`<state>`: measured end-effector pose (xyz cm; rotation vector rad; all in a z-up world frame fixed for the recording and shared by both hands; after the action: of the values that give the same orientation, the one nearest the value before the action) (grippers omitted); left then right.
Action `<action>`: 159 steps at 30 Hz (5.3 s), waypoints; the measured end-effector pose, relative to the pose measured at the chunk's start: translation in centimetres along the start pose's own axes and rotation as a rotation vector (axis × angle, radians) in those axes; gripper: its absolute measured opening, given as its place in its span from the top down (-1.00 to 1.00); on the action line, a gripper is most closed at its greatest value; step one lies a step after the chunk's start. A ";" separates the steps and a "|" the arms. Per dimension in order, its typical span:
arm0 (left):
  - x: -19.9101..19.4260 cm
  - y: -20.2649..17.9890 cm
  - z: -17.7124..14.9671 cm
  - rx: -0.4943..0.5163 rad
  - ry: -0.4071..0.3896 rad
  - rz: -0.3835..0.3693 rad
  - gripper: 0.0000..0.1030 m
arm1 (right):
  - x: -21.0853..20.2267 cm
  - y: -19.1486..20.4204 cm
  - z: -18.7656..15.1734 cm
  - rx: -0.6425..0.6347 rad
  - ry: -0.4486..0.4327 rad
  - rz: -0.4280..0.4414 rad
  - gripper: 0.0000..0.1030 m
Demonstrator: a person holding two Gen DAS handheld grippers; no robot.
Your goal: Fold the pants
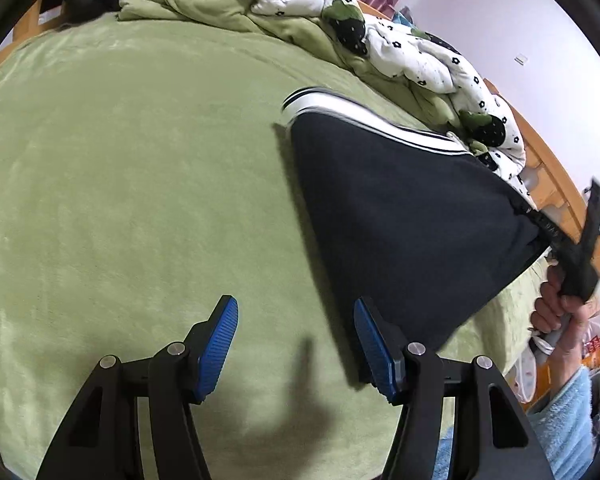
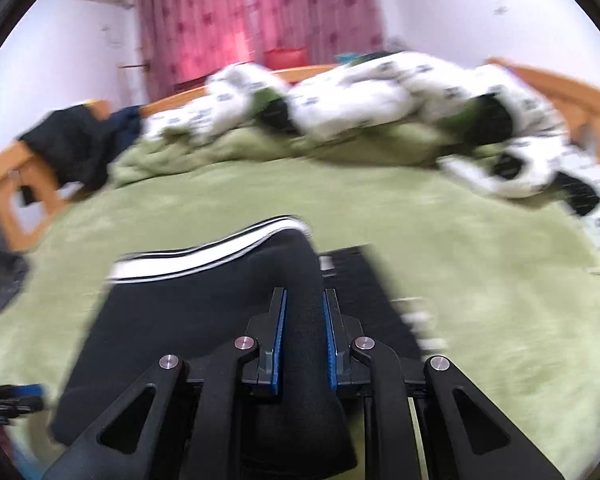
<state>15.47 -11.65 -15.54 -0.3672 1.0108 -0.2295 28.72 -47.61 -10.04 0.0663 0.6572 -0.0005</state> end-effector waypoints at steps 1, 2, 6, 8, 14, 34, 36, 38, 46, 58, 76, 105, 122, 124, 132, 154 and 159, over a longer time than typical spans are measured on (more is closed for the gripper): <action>0.2 -0.5 0.1 0.002 0.006 -0.011 -0.13 | 0.5 -1.0 -0.4 0.018 0.014 -0.017 0.69; 0.2 -0.8 0.1 0.006 0.008 -0.015 -0.13 | 1.2 -2.0 -1.1 0.025 0.035 -0.033 0.69; 0.3 -2.4 0.1 0.041 0.019 -0.008 -0.13 | 4.1 -3.1 -4.2 -0.001 0.144 -0.103 0.60; 0.0 -3.3 0.2 0.071 0.016 0.008 -0.13 | 2.9 -3.6 -4.0 -0.015 0.144 -0.118 0.47; -3.1 -5.2 1.3 0.142 -0.031 0.048 -0.13 | -2.0 -2.9 -3.7 0.082 0.111 -0.086 0.33; -12.2 -2.9 7.0 0.220 -0.104 0.112 -0.23 | -7.8 5.0 -2.4 -0.015 0.117 -0.004 -0.12; -10.0 -2.5 5.9 0.248 -0.061 0.119 -0.23 | -7.1 4.0 -2.5 0.002 0.130 -0.012 -0.12; -7.2 -3.0 4.2 0.273 -0.008 0.089 -0.23 | -6.6 3.0 -2.8 0.033 0.134 -0.006 -0.12; 1.2 -6.8 -3.4 0.386 0.170 -0.061 -0.23 | -4.3 1.2 -5.7 0.086 0.210 -0.004 -0.12; 5.3 -7.2 -3.2 0.264 0.119 -0.093 0.71 | 0.3 -0.8 -10.7 -0.027 0.282 -0.050 0.52; 0.4 -4.4 0.1 0.377 0.197 -0.269 -0.23 | 6.9 -1.2 -0.9 -0.073 0.195 0.046 -0.34; 10.8 -5.4 11.6 -0.035 0.135 -0.411 0.76 | 9.6 -1.0 -3.1 0.022 0.420 0.353 0.21; -1.2 12.5 17.5 -0.041 0.016 -0.122 0.76 | 5.5 22.7 -3.3 0.203 0.335 0.671 0.55; -0.1 14.9 16.8 -0.063 0.038 -0.092 0.70 | 6.5 23.9 -3.7 0.203 0.334 0.689 0.54; 3.7 17.6 12.8 -0.052 0.048 -0.002 -0.07 | 8.9 20.6 -6.3 0.169 0.363 0.581 0.12; 7.3 14.6 19.5 0.084 -0.156 0.146 -0.09 | 14.6 27.8 -0.1 -0.239 0.191 0.300 0.17; 7.4 14.6 19.2 0.100 -0.163 0.163 -0.09 | 13.9 27.6 -0.1 -0.224 0.191 0.302 0.18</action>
<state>35.95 2.83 -18.02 -0.2073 0.8601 -0.1002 40.24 -19.80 -16.90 -0.0513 0.8290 0.3738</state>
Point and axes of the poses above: each gripper's, at about its wrist camera, not at the fingertips, and x roughly the way its jaws point, y to its left, z to its top, the point moved 9 cm from there along x, roughly the way its jaws point, and after that the axes turned 1 degree about z, right-handed, at the moved point
